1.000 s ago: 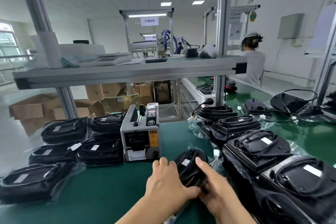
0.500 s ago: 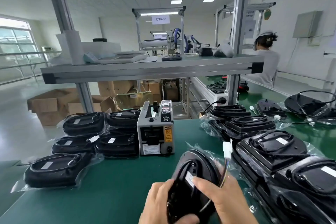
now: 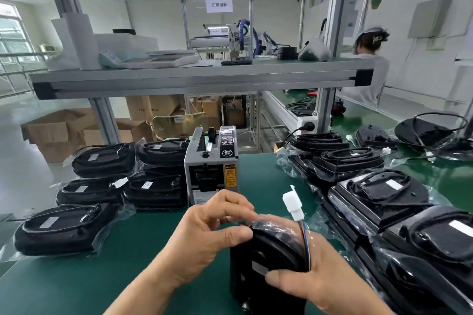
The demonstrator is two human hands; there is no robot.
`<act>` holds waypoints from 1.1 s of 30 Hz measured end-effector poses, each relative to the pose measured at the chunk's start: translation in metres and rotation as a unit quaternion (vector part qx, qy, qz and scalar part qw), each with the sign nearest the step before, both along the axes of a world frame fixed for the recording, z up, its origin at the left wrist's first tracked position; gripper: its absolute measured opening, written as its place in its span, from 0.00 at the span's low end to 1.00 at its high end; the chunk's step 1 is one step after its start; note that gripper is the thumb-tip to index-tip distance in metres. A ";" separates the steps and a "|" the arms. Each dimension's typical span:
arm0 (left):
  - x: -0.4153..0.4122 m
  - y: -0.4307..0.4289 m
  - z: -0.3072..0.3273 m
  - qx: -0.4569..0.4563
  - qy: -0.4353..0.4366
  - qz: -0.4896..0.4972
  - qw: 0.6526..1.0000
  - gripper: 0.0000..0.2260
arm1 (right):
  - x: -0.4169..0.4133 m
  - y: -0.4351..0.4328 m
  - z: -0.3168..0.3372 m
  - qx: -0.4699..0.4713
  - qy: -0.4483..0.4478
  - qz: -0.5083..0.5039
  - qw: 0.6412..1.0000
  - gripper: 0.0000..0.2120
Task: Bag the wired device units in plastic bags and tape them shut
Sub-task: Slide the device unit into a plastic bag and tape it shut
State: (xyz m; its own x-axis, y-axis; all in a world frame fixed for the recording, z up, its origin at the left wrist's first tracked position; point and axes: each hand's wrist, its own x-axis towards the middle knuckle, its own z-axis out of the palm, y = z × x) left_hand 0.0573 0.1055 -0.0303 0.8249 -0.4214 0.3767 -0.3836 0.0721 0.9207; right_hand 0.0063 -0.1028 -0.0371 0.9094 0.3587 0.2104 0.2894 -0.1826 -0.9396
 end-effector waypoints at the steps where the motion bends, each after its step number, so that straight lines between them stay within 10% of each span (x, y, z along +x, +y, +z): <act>1: 0.001 -0.001 0.001 -0.011 0.004 0.003 1.000 0.10 | 0.000 -0.001 0.001 -0.015 0.000 0.000 1.000 0.29; 10: 0.006 -0.018 0.012 -0.040 0.121 0.055 0.990 0.06 | -0.003 0.007 -0.001 -0.064 -0.032 0.004 0.997 0.31; 18: 0.009 -0.011 0.035 0.107 0.039 -0.038 0.993 0.11 | 0.001 0.014 -0.002 -0.053 -0.076 -0.025 0.995 0.35; 23: 0.015 -0.013 0.031 -0.072 0.057 0.039 0.995 0.07 | 0.000 0.024 -0.002 -0.080 -0.114 -0.146 0.979 0.41; 28: 0.056 0.007 -0.010 -0.123 0.266 0.299 0.908 0.11 | 0.004 0.024 -0.018 -0.038 -0.106 -0.270 0.956 0.55; 33: 0.109 0.011 -0.032 -0.159 0.372 0.334 0.851 0.07 | 0.009 0.031 -0.024 -0.011 -0.135 -0.281 0.950 0.57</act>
